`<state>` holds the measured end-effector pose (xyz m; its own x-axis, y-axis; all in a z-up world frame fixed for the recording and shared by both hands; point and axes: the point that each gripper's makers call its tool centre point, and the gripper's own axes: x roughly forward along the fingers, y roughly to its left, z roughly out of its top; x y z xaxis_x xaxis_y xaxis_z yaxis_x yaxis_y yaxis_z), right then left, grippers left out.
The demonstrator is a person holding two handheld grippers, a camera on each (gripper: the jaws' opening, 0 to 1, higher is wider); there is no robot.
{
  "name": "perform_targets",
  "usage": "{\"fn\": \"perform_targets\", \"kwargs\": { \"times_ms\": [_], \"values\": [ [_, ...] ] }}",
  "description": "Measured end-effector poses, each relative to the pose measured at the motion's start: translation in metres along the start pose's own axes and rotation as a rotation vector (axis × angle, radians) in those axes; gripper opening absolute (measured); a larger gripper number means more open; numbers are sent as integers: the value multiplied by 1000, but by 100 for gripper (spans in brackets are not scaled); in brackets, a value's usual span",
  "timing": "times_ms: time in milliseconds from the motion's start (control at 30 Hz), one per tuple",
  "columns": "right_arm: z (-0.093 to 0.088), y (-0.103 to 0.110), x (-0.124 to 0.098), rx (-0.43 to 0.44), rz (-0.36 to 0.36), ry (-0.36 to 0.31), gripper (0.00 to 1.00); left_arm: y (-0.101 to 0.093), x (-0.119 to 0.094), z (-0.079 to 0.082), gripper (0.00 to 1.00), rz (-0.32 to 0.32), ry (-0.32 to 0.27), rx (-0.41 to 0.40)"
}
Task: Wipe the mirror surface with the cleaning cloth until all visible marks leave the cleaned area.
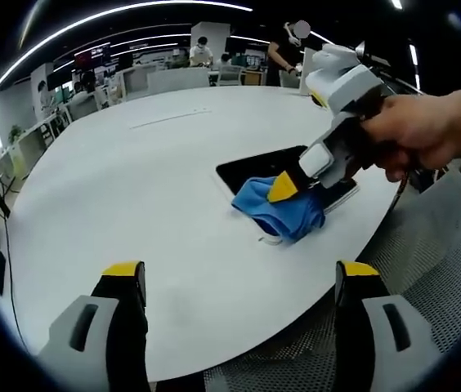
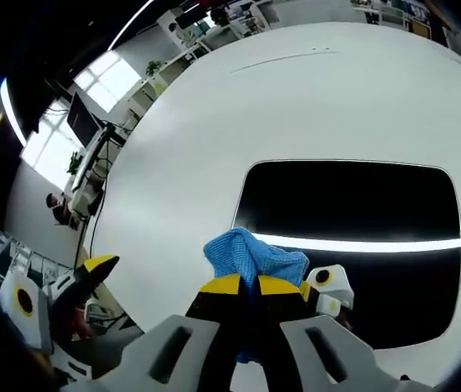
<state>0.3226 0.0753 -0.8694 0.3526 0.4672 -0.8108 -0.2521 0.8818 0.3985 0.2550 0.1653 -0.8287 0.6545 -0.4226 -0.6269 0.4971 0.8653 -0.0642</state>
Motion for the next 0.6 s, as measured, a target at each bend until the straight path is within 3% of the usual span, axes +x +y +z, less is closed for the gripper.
{"fn": "perform_targets", "kwargs": {
  "times_ms": [600],
  "values": [
    [39,-10,10,-44,-21,-9,0,2,0,-1,96,-7,0,-12]
  ]
}}
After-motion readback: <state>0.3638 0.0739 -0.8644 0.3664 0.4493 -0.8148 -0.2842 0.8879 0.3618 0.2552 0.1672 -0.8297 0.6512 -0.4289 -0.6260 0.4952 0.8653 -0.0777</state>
